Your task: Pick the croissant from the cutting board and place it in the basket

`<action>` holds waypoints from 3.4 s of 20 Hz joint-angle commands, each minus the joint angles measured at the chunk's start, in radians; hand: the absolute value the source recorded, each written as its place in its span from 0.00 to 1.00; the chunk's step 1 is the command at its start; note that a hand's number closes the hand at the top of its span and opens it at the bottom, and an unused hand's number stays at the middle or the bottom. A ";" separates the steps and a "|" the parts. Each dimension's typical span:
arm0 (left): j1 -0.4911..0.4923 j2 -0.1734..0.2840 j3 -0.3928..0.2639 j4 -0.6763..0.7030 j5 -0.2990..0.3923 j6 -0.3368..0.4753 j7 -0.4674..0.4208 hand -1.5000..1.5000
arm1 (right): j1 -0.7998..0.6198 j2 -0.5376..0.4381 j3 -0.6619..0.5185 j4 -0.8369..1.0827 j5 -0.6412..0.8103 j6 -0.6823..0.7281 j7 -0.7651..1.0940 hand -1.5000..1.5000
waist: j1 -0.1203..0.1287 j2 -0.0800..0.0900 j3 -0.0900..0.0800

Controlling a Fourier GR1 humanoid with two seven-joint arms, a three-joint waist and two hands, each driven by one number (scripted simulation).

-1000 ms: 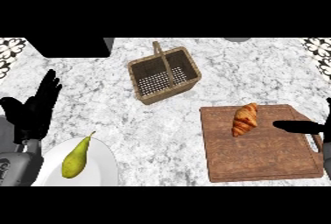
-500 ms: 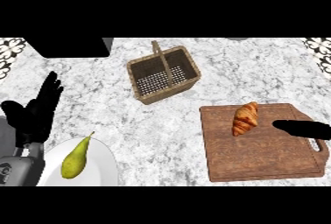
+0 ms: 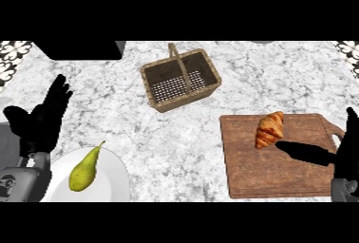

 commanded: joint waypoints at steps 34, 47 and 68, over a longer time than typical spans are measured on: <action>-0.011 -0.087 0.095 0.009 -0.097 -0.083 0.008 0.50 | -0.067 0.390 -0.167 0.205 0.348 0.089 -0.027 0.00 | 0.002 0.002 0.001; -0.059 -0.098 0.155 0.037 -0.117 -0.134 0.019 0.50 | -0.099 0.390 -0.223 0.415 0.288 -0.007 -0.168 0.00 | 0.003 0.003 0.001; -0.034 -0.145 0.108 0.014 -0.158 -0.157 0.014 0.50 | -0.151 0.389 0.203 0.523 0.090 0.191 -0.563 1.00 | 0.097 0.001 0.004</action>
